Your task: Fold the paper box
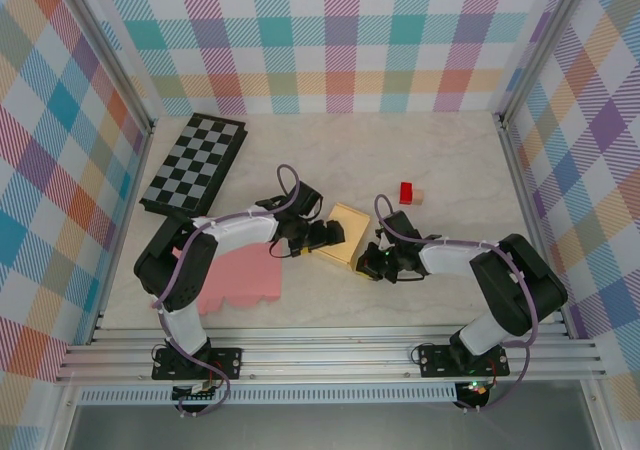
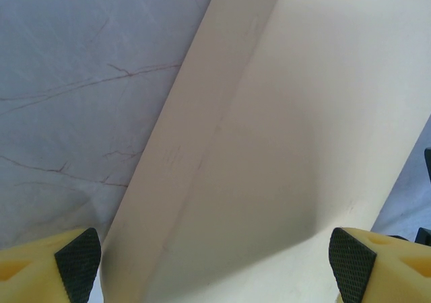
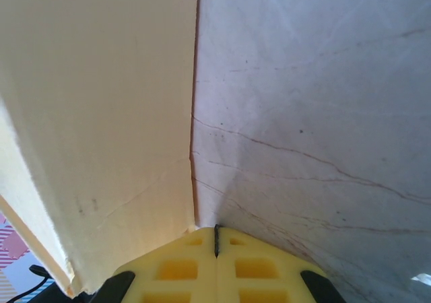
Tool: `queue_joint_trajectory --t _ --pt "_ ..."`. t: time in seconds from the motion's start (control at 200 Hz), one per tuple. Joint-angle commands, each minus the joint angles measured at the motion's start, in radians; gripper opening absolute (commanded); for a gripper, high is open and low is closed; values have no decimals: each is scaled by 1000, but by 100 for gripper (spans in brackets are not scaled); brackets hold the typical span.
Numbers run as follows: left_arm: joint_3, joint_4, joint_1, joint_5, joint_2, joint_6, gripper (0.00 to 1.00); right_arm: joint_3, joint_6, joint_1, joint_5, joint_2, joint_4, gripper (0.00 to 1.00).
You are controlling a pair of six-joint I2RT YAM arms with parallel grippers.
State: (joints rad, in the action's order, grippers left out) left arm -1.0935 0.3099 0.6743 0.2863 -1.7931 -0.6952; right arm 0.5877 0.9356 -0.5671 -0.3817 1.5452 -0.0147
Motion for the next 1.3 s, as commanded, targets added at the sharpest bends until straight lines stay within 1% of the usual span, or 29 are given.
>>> queue_joint_trajectory --t 0.0,0.35,0.375,0.55,0.775,0.985,1.16,1.295 --pt "11 -9 22 -7 20 -26 90 -15 26 -11 -1 -14 31 1" --pt "21 -23 55 -3 14 -74 90 -18 90 -30 -25 -11 113 1" --pt "21 -59 57 -1 15 -80 90 -18 96 -31 -25 -14 119 1" --pt "21 -87 80 12 12 -112 90 -9 131 -36 -35 -17 176 1" --pt "6 -139 110 40 10 -163 90 66 150 -65 -56 -5 245 1" --pt "-23 -150 117 54 -5 -168 90 118 142 -85 -57 23 249 1" --pt "-52 -153 120 67 -21 -171 90 126 156 -101 -14 53 232 1" --pt "-63 -127 119 36 -19 -154 90 106 181 -103 41 35 215 1"
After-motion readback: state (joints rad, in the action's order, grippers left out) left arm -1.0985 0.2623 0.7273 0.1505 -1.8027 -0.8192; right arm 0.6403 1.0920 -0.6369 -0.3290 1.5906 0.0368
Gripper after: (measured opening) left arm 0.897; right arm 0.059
